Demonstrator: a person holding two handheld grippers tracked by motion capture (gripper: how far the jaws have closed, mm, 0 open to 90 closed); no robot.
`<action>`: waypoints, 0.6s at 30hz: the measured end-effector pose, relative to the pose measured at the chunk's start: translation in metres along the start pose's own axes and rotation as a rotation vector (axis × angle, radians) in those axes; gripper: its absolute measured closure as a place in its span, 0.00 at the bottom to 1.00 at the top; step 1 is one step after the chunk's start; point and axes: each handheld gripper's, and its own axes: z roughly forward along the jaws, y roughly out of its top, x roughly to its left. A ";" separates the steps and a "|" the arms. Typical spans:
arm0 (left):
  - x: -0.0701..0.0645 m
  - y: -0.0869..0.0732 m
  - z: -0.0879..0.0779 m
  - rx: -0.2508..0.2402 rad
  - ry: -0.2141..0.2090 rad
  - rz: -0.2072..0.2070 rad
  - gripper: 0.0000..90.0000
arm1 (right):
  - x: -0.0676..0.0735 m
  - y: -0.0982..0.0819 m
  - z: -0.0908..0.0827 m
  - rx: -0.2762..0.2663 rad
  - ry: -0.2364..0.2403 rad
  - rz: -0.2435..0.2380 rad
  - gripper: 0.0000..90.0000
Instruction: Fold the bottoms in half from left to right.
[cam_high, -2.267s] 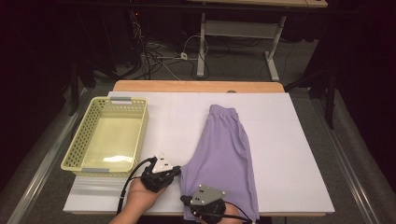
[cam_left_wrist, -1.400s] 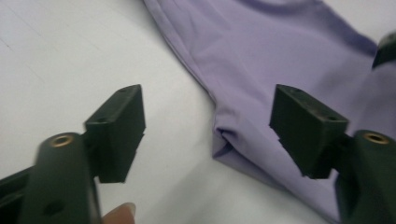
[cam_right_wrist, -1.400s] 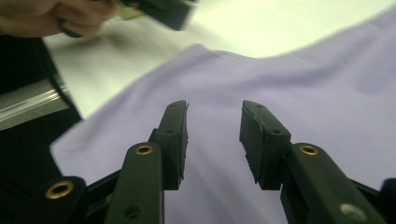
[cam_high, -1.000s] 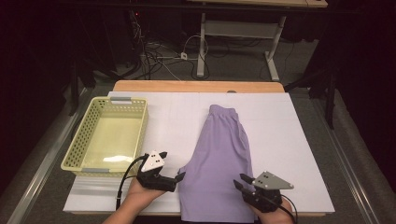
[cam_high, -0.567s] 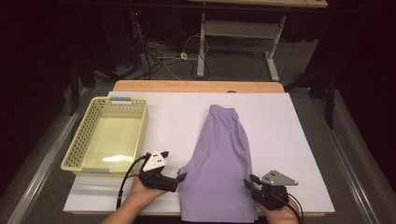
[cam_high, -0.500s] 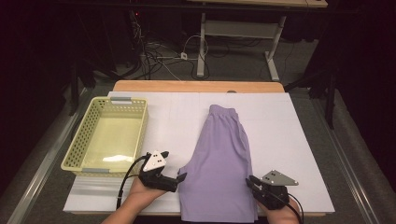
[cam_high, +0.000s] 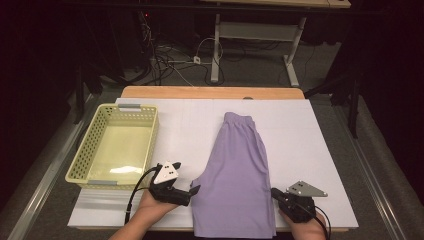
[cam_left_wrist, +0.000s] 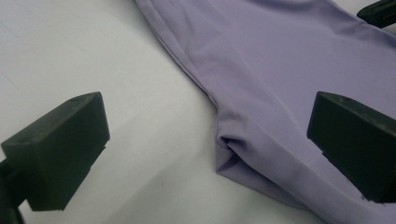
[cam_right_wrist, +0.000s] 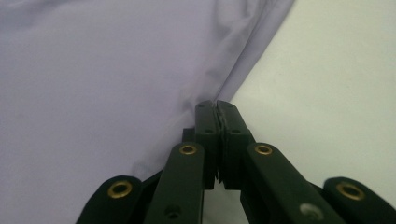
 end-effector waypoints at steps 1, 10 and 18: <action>0.000 0.000 0.000 0.001 -0.001 -0.001 0.00 | 0.000 0.001 -0.001 -0.013 0.005 0.005 0.97; 0.005 0.002 -0.001 0.003 0.012 0.004 0.00 | -0.002 0.040 0.014 -0.064 0.000 -0.002 0.79; 0.003 0.000 -0.001 0.002 0.000 0.024 0.00 | -0.026 0.078 0.056 -0.044 -0.038 0.022 0.75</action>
